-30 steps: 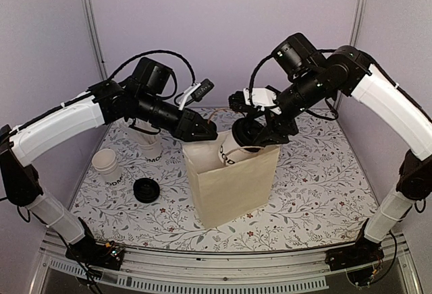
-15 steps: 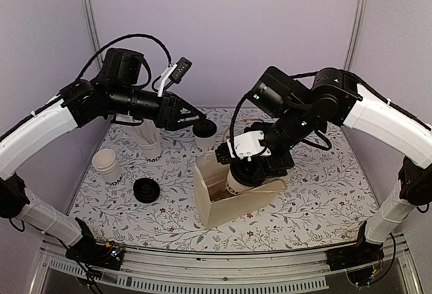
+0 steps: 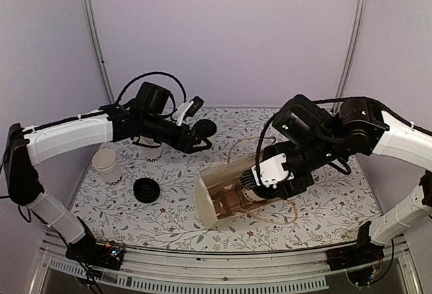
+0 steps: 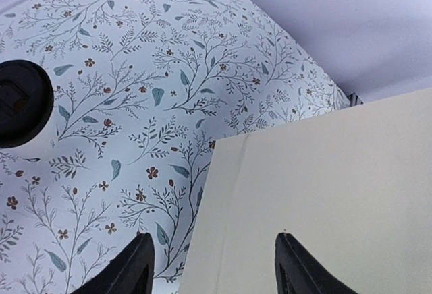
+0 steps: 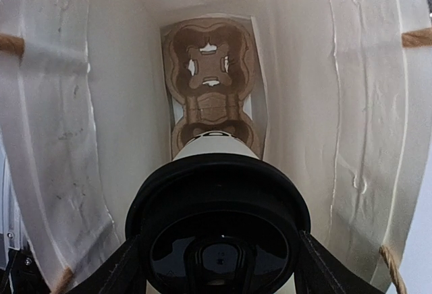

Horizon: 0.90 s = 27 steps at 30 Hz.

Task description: Pack the takeout coffee

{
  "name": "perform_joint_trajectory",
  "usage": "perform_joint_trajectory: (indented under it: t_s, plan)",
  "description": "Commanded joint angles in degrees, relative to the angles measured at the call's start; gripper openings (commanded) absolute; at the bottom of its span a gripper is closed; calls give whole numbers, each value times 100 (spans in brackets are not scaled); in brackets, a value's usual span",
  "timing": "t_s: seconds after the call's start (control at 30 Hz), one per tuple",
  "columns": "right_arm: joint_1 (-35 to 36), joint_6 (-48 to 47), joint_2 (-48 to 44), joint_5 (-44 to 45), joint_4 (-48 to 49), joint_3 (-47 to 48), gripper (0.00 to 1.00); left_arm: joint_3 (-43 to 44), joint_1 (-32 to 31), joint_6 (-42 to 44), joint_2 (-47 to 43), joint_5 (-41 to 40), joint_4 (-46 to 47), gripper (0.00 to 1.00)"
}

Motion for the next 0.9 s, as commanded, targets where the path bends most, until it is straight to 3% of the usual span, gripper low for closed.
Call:
perform_joint_trajectory:
  t_s: [0.0, 0.2, 0.5, 0.87]
  plan:
    - [22, -308, -238, 92, 476, -363, 39, 23, 85, -30, 382, 287, 633, 63]
    - [40, -354, -490, -70, 646, -683, 39, 79, -32, -197, 948, 576, 1001, 61]
    - [98, -520, -524, 801, 1318, -1255, 38, 109, -118, -385, 1532, 999, 1430, 60]
    - [496, -578, -948, 1023, 1003, -1613, 37, 233, -254, -462, 1786, 1180, 1557, 60]
